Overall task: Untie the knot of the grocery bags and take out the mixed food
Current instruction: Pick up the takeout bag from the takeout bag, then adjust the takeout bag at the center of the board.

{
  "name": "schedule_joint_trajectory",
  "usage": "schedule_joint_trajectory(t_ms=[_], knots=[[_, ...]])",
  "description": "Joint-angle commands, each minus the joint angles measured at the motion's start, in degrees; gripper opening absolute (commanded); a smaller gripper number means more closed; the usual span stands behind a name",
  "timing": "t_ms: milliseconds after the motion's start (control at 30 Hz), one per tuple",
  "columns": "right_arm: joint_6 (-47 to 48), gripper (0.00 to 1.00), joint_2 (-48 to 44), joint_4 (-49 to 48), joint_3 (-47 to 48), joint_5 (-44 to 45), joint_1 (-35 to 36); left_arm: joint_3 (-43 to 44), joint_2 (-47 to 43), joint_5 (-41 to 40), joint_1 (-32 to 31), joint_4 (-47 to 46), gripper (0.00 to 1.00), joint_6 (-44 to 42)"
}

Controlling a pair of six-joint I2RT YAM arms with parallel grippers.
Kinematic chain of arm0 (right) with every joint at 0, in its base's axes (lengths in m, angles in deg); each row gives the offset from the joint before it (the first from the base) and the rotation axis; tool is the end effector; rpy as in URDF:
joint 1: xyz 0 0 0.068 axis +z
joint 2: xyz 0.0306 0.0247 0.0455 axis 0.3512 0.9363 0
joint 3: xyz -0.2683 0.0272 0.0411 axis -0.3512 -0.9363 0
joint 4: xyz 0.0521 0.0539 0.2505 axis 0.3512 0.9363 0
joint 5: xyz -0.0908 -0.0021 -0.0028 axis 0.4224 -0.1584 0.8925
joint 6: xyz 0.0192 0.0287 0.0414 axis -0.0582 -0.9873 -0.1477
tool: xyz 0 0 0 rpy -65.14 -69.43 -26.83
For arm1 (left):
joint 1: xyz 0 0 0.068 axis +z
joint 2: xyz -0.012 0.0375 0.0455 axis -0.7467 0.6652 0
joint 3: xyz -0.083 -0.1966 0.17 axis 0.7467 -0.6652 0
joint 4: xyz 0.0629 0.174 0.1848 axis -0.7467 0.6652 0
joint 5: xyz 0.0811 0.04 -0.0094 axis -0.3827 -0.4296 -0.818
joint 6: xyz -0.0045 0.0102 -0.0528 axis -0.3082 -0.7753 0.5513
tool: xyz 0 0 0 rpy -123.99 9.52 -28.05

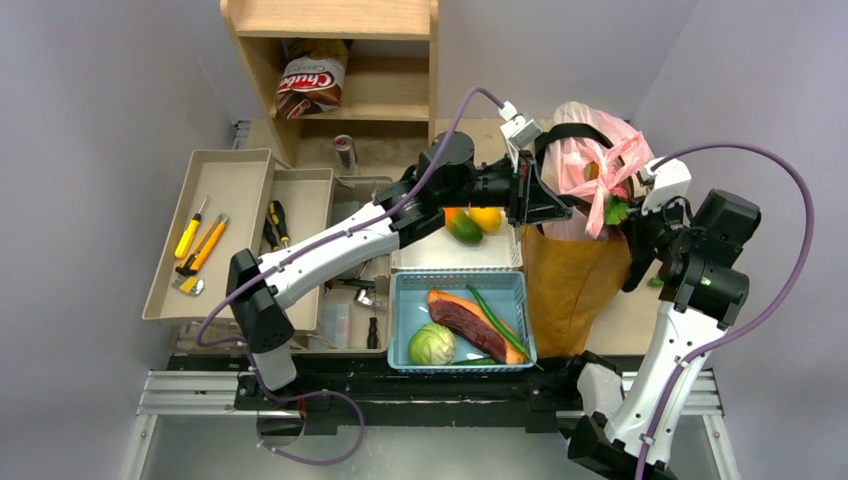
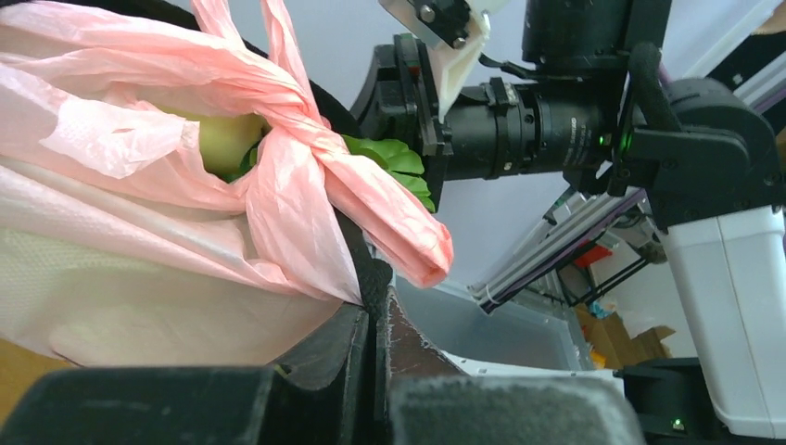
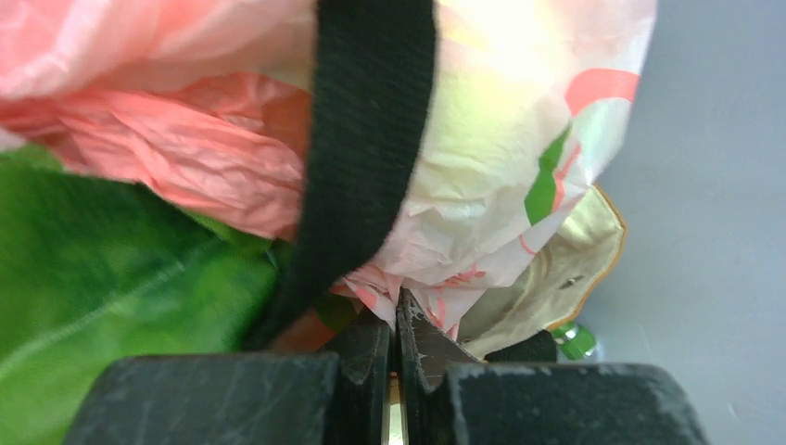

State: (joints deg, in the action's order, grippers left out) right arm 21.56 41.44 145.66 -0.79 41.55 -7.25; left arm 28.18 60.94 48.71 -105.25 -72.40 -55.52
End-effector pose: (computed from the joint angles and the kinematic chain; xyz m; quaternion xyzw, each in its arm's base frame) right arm 0.1218 -0.0445 0.4226 -0.1211 0.8565 -0.0131 0.5016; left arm 0.2124 -0.3614 0.4433 0.3268 0.5999 -0.6360 0.3589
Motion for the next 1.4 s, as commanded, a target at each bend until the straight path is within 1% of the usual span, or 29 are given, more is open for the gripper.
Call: schedule_joint_trajectory(t_ms=[0,67,100,200,267,333,367,400,467,533,667,733,833,867,900,933,1000,1067,1133,1200,1300,1367], knots=[[0.73,0.00,-0.94,-2.66,0.55,7.95,-0.40,2.98,-7.48,-1.69,3.62,-15.04,0.00,7.44],[1.36,0.00,-0.76,-3.02,0.66,10.28,-0.40,2.27,-8.15,-2.85,4.78,-15.29,0.01,8.97],[1.63,0.00,-0.74,-3.25,0.50,11.14,-0.44,1.66,-8.73,-3.53,5.35,-15.29,0.06,9.56],[1.95,0.00,-1.02,-3.24,0.60,11.07,-0.45,-0.52,-10.91,-5.09,6.54,-13.87,0.08,8.94],[1.35,0.00,-0.87,-3.09,1.42,10.02,-0.40,-1.73,-12.08,-5.03,6.81,-11.98,0.12,6.83],[0.48,0.00,-0.87,-3.59,2.39,9.39,-0.40,-2.31,-13.43,-5.86,6.87,-4.70,0.11,-0.40],[0.21,0.00,-0.83,-3.87,2.79,9.13,-0.40,-3.05,-14.60,-8.75,6.90,-1.46,0.10,-2.70],[0.07,0.00,-0.76,-3.96,3.29,8.91,-0.42,-4.95,-15.70,-11.59,7.50,-0.53,0.09,-4.23],[-0.18,0.00,-0.73,-4.18,4.08,8.74,-0.47,-6.82,-17.51,-18.48,8.99,5.22,0.01,-7.05],[-0.56,0.00,-0.60,-3.86,5.42,7.66,-0.43,-5.74,-17.31,-25.98,10.05,12.13,0.00,-8.68],[-1.23,0.00,-0.50,-3.61,6.79,5.82,-0.44,-3.97,-15.91,-33.91,11.99,16.73,0.00,-7.99],[-1.03,0.00,-0.47,-3.56,6.66,6.08,-0.40,-3.40,-15.38,-31.75,12.47,15.11,0.00,-8.86],[-0.46,0.00,-0.78,-3.30,6.34,6.21,-0.44,-4.58,-15.61,-22.16,12.35,7.03,0.00,-12.11],[-0.44,0.00,-0.88,-3.35,6.28,6.48,-0.41,-3.57,-15.03,-20.88,12.31,6.82,0.00,-12.58],[-0.44,0.00,-0.96,-3.37,6.25,6.87,-0.40,-2.06,-14.32,-22.68,12.49,8.64,0.00,-12.33],[-0.27,0.00,-0.92,-3.35,6.30,7.21,-0.42,-0.73,-13.66,-27.67,12.99,11.96,0.00,-10.64],[-0.02,0.00,-1.06,-3.37,6.26,7.70,-0.41,-0.96,-13.04,-33.63,16.52,15.79,0.00,-3.10],[0.53,0.00,-1.32,-3.11,6.26,7.72,-0.48,-0.86,-12.03,-35.58,20.36,19.26,0.00,4.55],[0.73,0.00,-1.28,-2.85,6.40,7.83,-0.44,-0.72,-11.39,-37.47,21.86,21.72,0.00,7.33],[0.96,0.00,-1.29,-2.68,6.35,7.81,-0.42,-1.22,-11.07,-37.23,22.78,21.13,0.00,9.35],[0.84,0.00,-1.34,-2.67,6.19,7.54,-0.40,-0.58,-10.18,-34.56,23.03,19.75,0.00,9.42],[0.40,0.00,-1.42,-2.86,6.41,7.23,-0.42,-0.03,-9.43,-27.55,22.92,17.73,0.00,7.64]])
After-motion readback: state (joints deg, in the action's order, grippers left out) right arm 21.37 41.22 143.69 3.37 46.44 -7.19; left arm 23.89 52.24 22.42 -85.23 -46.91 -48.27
